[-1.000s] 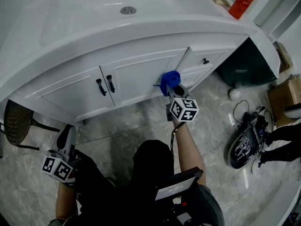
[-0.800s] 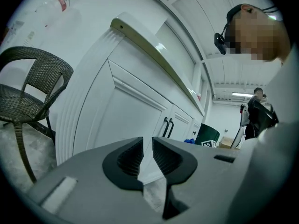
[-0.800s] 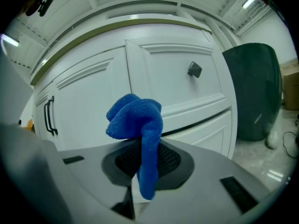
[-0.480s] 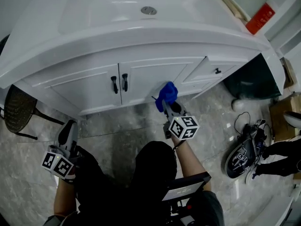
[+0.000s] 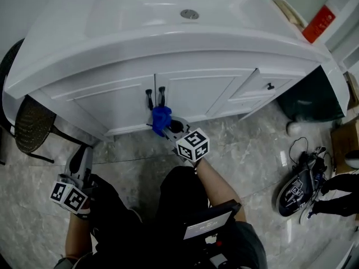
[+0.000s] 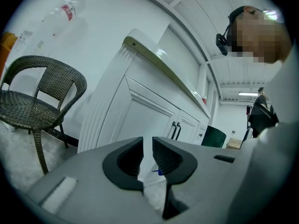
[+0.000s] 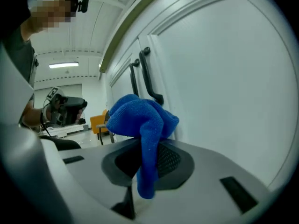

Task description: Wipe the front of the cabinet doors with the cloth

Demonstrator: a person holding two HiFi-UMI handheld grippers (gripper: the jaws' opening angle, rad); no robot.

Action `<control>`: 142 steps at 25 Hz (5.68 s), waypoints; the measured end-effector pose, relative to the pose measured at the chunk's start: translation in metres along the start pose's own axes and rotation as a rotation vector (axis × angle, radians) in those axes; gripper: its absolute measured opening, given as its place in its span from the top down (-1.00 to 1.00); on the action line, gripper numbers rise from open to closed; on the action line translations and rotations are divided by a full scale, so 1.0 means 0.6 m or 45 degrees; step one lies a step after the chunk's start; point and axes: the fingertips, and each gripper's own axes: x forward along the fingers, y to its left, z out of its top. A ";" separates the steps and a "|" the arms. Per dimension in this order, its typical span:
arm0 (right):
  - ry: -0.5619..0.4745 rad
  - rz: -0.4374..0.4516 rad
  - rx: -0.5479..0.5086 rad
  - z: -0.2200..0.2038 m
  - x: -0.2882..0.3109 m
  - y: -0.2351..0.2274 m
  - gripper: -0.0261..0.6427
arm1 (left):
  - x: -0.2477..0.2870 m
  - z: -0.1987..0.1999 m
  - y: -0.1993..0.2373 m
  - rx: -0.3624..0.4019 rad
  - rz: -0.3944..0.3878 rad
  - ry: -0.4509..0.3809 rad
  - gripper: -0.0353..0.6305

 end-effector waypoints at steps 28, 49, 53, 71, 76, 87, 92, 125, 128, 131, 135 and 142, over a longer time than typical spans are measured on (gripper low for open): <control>-0.048 -0.988 0.279 -0.077 -0.350 -0.356 0.77 | 0.098 -0.034 -0.061 -0.058 -0.183 0.061 0.71; 0.145 -0.033 -0.026 -0.136 0.046 -0.048 0.77 | 0.018 -0.036 0.026 -0.040 0.022 0.063 0.71; 0.135 -0.181 0.027 -0.148 0.009 -0.111 0.77 | 0.018 -0.033 0.027 -0.035 0.029 0.066 0.71; -0.038 -0.914 0.335 -0.154 -0.351 -0.371 0.77 | 0.083 -0.051 -0.060 -0.037 -0.154 0.105 0.71; -0.042 -0.870 0.331 -0.143 -0.334 -0.352 0.77 | 0.076 -0.036 -0.055 -0.046 -0.139 0.067 0.71; 0.116 -0.274 0.051 -0.134 -0.172 -0.126 0.77 | 0.063 -0.046 -0.027 -0.057 -0.091 0.075 0.71; 0.207 0.025 -0.092 -0.150 -0.060 -0.033 0.77 | 0.048 -0.046 -0.016 -0.024 -0.067 0.086 0.71; 0.029 -0.365 0.098 -0.243 -0.091 -0.251 0.77 | 0.072 -0.105 -0.033 0.053 -0.017 0.227 0.71; 0.028 -0.410 0.109 -0.250 -0.117 -0.279 0.77 | 0.078 -0.108 -0.037 0.052 -0.009 0.234 0.71; 0.020 -0.439 0.112 -0.249 -0.131 -0.300 0.77 | 0.082 -0.105 -0.039 0.053 -0.002 0.226 0.71; 0.018 -0.485 0.109 -0.246 -0.158 -0.324 0.77 | 0.085 -0.110 -0.042 0.047 0.002 0.228 0.71; 0.015 -0.587 0.121 -0.238 -0.208 -0.364 0.77 | 0.087 -0.102 -0.044 0.048 -0.008 0.217 0.71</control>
